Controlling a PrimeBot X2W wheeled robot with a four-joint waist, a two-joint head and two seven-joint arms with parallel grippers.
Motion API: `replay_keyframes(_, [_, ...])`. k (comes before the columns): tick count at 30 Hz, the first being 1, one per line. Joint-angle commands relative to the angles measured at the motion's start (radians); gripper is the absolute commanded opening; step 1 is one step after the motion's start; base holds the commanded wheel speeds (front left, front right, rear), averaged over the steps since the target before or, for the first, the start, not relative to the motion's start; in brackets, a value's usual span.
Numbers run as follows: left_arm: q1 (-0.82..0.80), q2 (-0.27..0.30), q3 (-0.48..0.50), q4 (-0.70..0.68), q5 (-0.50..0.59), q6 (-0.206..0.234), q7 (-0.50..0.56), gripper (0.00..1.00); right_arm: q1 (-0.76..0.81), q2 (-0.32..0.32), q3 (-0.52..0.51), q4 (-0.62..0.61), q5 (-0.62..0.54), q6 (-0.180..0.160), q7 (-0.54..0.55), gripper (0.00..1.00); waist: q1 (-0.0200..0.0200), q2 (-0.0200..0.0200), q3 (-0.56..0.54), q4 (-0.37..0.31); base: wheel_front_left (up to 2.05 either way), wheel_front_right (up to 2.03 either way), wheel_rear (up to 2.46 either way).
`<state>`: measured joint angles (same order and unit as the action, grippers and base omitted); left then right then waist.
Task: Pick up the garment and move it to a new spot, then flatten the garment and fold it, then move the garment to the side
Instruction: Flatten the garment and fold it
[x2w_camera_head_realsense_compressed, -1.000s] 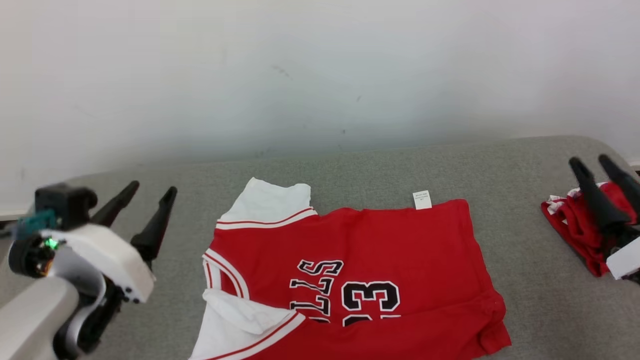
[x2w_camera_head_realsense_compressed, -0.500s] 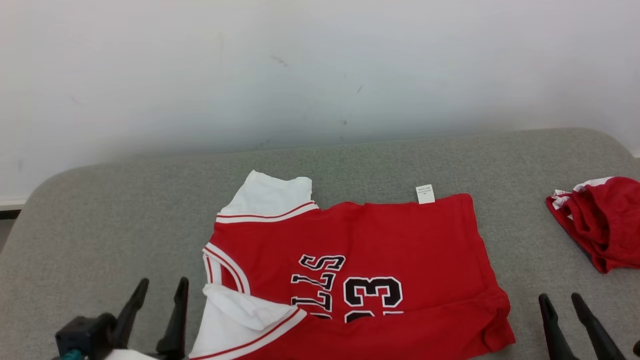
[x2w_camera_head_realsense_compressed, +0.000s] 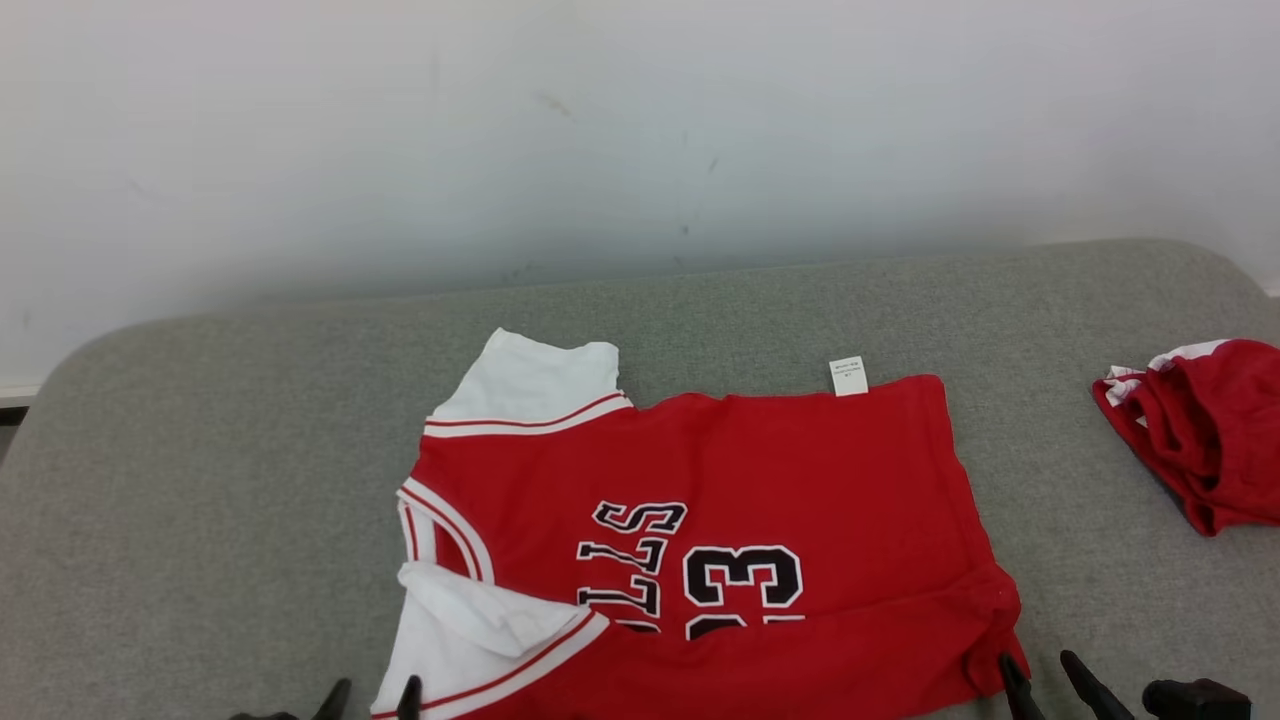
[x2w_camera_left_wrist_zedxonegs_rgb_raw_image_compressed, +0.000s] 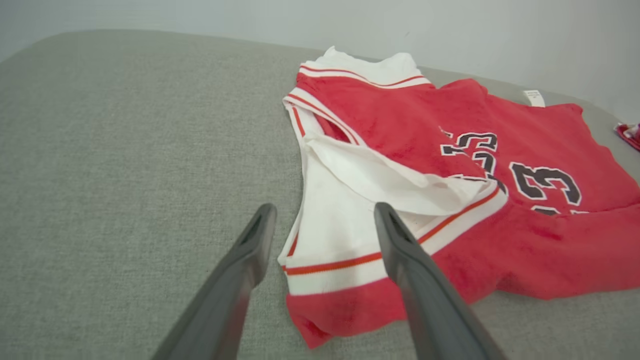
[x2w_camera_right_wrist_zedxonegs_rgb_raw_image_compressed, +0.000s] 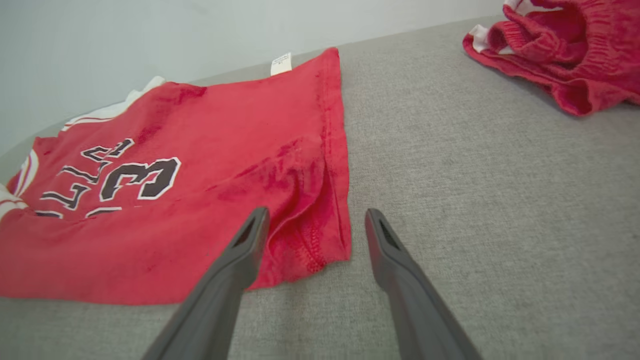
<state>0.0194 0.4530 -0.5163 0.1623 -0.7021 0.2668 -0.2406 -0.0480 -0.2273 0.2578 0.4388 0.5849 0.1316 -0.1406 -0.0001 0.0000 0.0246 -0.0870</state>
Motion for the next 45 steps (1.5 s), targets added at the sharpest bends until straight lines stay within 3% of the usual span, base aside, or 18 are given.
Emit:
replay_keyframes(1, [-0.013, 0.0, -0.003, 0.01, 0.002, -0.005, 0.005, 1.0, -0.019, -0.004, 0.001, 0.016, -0.012, -0.002, 0.009, 1.0, 0.0001, 0.0, 0.003, 0.001, 0.0, 0.0, 0.0])
replay_keyframes(8, [-0.057, -0.011, -0.045, 0.099, -0.03, -0.037, 0.118, 1.0, -0.08, 0.02, 0.029, 0.132, -0.012, -0.002, 0.086, 1.0, 0.0001, 0.0, 0.019, 0.014, 0.0, 0.0, 0.0])
replay_keyframes(16, [-0.096, -0.014, -0.083, 0.146, -0.054, -0.068, 0.23, 1.0, -0.113, 0.028, 0.054, 0.181, 0.005, -0.002, 0.081, 1.0, 0.0001, 0.0, 0.028, 0.021, 0.0, 0.0, 0.0])
replay_keyframes(17, [-0.101, -0.015, -0.085, 0.146, -0.057, -0.072, 0.241, 1.0, -0.116, 0.03, 0.059, 0.186, 0.008, -0.002, 0.086, 0.87, 0.0001, 0.0, 0.028, 0.021, 0.0, 0.0, 0.0])
replay_keyframes(18, [-0.106, -0.016, -0.088, 0.147, -0.06, -0.075, 0.25, 0.91, -0.119, 0.031, 0.066, 0.191, 0.009, -0.002, 0.091, 0.59, 0.0001, 0.0, 0.026, 0.021, 0.0, 0.0, 0.0])
replay_keyframes(20, [-0.116, -0.017, -0.09, 0.146, -0.063, -0.082, 0.261, 0.16, -0.125, 0.03, 0.075, 0.199, 0.017, -0.002, 0.095, 0.22, 0.0001, 0.0, 0.024, 0.021, 0.0, 0.0, 0.0])
replay_keyframes(21, [-0.12, -0.016, -0.089, 0.147, -0.065, -0.082, 0.265, 0.0, -0.129, 0.029, 0.078, 0.201, 0.021, -0.002, 0.096, 0.0, 0.0001, 0.0, 0.023, 0.021, 0.0, 0.0, 0.0])
replay_keyframes(32, [-0.111, 0.033, -0.093, 0.082, -0.076, -0.082, 0.317, 0.0, -0.096, -0.025, 0.055, 0.127, 0.111, -0.002, 0.108, 0.0, 0.0001, 0.0, 0.003, 0.028, 0.0, 0.0, 0.0])
replay_keyframes(45, [0.023, 0.156, -0.08, -0.171, -0.117, 0.046, 0.488, 0.0, 0.123, -0.121, -0.055, -0.179, 0.263, -0.003, 0.366, 0.0, 0.0001, 0.0, -0.006, 0.019, 0.0, 0.0, 0.0])
